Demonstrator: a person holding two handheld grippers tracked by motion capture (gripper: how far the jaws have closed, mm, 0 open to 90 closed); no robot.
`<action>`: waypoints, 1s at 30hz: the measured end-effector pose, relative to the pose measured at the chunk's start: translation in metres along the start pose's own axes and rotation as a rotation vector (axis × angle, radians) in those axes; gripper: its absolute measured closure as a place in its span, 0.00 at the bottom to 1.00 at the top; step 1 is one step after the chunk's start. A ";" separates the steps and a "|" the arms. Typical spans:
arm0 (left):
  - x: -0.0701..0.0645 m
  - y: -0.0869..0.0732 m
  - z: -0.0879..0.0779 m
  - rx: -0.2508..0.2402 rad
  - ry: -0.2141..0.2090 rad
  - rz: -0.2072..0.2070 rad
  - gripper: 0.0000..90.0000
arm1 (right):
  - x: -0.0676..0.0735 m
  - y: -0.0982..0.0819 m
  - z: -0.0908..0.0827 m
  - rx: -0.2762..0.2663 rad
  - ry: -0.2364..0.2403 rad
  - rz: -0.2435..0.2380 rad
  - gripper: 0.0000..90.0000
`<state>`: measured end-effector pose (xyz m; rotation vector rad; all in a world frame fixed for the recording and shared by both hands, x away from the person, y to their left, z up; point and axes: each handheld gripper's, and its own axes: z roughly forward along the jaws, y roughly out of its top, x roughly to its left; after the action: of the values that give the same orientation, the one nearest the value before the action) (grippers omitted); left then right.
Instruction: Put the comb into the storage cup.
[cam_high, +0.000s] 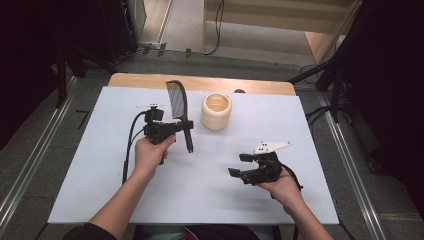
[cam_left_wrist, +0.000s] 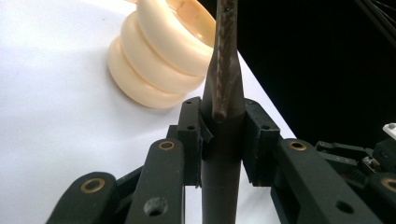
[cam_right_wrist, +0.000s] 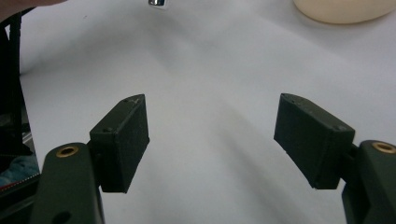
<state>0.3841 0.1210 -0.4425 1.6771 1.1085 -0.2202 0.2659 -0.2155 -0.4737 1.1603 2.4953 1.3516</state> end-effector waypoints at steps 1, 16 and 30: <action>0.000 0.000 0.000 0.000 -0.003 0.003 0.81 | 0.000 -0.001 -0.001 0.002 -0.003 0.001 0.27; -0.006 0.011 0.005 0.016 -0.027 0.087 0.81 | -0.006 -0.024 -0.022 0.006 -0.028 0.026 0.27; -0.007 0.020 0.014 0.032 -0.082 0.158 0.81 | -0.008 -0.034 -0.031 0.012 -0.043 0.037 0.27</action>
<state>0.4001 0.1049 -0.4312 1.7589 0.9114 -0.2043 0.2393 -0.2533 -0.4825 1.2308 2.4677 1.3079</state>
